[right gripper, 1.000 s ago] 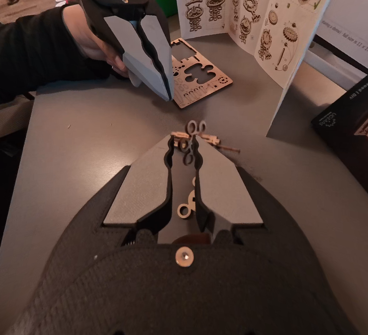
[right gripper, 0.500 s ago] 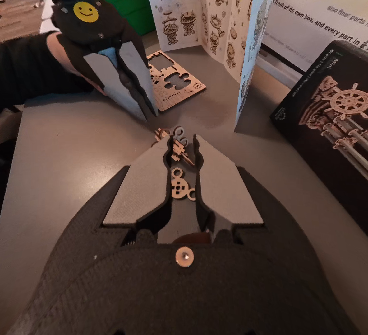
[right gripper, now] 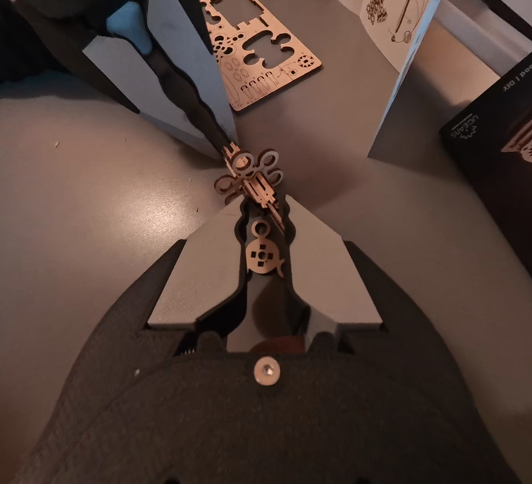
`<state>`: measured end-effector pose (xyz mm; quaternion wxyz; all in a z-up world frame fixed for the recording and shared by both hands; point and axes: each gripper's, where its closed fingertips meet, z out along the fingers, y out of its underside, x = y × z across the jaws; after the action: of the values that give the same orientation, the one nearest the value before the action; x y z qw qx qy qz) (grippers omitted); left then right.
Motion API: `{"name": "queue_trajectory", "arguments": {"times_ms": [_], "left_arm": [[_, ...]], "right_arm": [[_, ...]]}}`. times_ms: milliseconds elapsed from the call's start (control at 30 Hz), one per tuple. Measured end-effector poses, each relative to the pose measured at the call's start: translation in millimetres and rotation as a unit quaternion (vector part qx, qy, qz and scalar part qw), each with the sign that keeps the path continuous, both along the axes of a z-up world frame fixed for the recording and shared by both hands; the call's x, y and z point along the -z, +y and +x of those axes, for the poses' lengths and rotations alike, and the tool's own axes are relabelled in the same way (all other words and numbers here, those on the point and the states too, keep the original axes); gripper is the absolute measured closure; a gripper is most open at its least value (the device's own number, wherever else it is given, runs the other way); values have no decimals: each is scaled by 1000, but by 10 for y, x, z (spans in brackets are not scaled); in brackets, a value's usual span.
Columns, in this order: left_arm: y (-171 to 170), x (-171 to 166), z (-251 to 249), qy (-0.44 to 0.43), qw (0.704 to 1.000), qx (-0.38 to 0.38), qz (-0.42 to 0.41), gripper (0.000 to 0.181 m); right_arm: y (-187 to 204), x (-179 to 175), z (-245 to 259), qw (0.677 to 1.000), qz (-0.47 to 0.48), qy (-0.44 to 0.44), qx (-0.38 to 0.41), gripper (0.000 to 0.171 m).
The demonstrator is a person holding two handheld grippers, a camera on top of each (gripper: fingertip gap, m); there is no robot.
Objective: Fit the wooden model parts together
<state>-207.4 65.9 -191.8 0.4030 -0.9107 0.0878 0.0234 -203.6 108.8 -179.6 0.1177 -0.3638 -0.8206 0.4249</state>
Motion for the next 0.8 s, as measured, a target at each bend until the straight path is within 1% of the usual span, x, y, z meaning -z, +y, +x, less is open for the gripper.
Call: {"name": "queue_trajectory", "arguments": {"times_ms": [67, 167, 433, 633, 800], "left_arm": [[8, -8, 33, 9, 1000, 12, 4, 181], [27, -41, 60, 26, 999, 21, 17, 181], [45, -160, 90, 35, 997, 26, 56, 181], [61, -375, 99, 79, 988, 29, 130, 181], [64, -482, 76, 109, 981, 23, 160, 181]], "right_arm": [[-4, -15, 6, 1000, -8, -1, -2, 155], [-2, -65, 12, 1000, -31, -1, -4, 156], [6, -167, 30, 997, -80, -3, -11, 156], [15, -343, 48, 992, -118, 40, -23, 157], [15, -451, 37, 988, -128, 80, -29, 157]]}}
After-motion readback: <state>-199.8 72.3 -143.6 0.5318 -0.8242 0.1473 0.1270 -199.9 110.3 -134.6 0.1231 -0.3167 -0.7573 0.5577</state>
